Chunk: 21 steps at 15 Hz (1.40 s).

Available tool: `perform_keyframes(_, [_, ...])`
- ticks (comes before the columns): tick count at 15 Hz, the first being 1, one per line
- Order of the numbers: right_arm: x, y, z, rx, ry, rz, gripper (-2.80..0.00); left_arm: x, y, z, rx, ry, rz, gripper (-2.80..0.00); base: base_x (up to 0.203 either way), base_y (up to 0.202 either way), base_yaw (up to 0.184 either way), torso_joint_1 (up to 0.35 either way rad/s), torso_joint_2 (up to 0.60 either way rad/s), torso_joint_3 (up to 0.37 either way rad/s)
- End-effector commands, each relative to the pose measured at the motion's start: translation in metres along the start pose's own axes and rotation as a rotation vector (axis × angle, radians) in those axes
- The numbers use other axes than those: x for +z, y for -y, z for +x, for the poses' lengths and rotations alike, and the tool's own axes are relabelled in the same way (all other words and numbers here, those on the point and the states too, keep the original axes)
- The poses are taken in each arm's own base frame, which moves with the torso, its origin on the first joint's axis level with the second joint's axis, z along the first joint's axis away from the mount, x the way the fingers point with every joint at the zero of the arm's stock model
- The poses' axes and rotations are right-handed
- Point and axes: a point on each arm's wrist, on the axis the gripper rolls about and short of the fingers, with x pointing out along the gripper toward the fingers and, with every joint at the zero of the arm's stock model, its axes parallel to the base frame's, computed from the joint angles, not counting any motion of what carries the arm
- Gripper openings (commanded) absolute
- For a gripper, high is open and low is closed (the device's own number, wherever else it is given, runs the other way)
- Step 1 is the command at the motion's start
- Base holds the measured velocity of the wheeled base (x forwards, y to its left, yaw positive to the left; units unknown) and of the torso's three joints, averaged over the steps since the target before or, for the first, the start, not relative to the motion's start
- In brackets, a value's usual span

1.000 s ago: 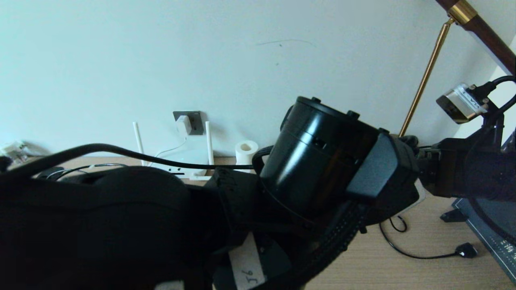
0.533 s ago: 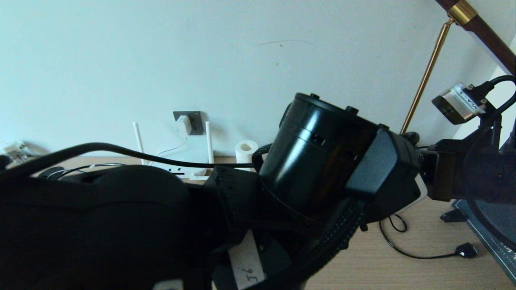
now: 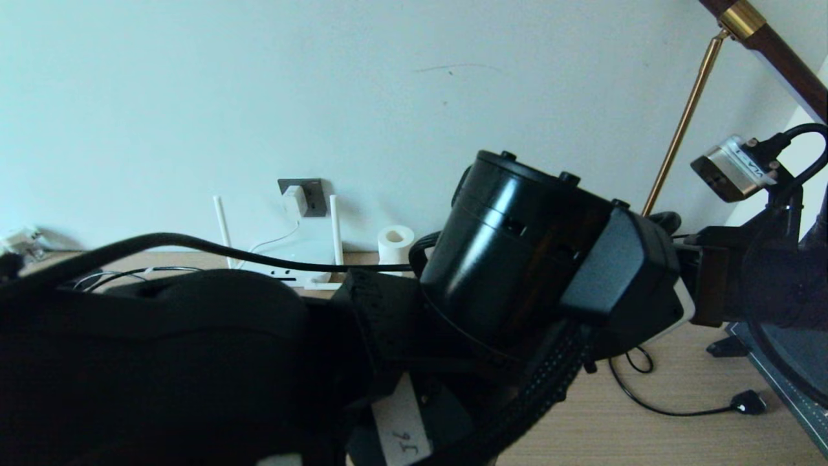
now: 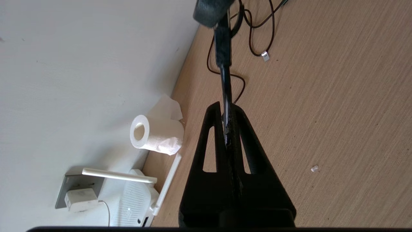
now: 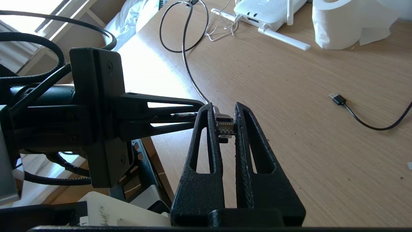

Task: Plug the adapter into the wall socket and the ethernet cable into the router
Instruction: Plug cable into router interface

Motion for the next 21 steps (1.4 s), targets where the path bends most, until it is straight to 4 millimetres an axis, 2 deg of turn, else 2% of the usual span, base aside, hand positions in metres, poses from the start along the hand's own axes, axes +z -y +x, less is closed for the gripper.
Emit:
perform_keyframes(1, [0.0,-0.001,-0.001,0.005,0.002,-0.001,-2.8,0.0,0.001,0.001,0.002,-0.003,0.004,0.0,0.0,0.0,0.0,0.0,0.0,0.0])
perform_keyframes(4, [0.0,0.0,-0.001,-0.003,0.0,0.022,-2.8,-0.003,0.001,-0.001,0.002,-0.005,0.004,0.0,0.0,0.0,0.0,0.0,0.0,0.0])
perform_keyframes(6, [0.0,0.001,0.0,-0.047,0.015,0.091,-2.8,-0.01,-0.002,-0.011,0.0,-0.011,0.009,0.0,0.0,0.0,0.0,0.0,0.0,0.0])
perform_keyframes(9, [0.005,0.001,0.0,-0.058,0.039,0.237,-2.8,-0.029,-0.01,-0.028,0.005,-0.033,0.012,0.0,0.0,0.0,0.0,0.0,0.0,0.0])
perform_keyframes(11, [0.011,0.0,0.003,-0.05,0.05,0.334,-2.8,-0.055,-0.016,-0.036,0.016,-0.087,0.013,0.0,0.0,0.0,0.0,0.0,0.0,0.0])
perform_keyframes(12, [0.015,0.003,0.007,-0.045,0.053,0.414,-2.8,-0.07,-0.02,-0.035,0.04,-0.116,0.0,0.0,0.0,0.0,0.0,0.0,0.0,0.0])
perform_keyframes(15, [0.03,0.009,0.027,-0.021,0.041,0.644,-2.8,-0.087,-0.022,-0.021,0.161,-0.053,-0.07,0.0,0.0,0.0,0.0,0.0,0.0,0.0])
perform_keyframes(18, [0.043,0.012,0.051,-0.037,-0.043,0.797,-2.8,-0.089,-0.025,-0.013,0.151,0.065,-0.1,0.0,0.0,0.0,0.0,0.0,0.0,0.0])
perform_keyframes(21, [0.068,0.012,0.067,-0.026,-0.105,0.912,-2.8,-0.082,-0.032,-0.012,0.197,0.198,-0.139,0.0,0.0,0.0,0.0,0.0,0.0,0.0])
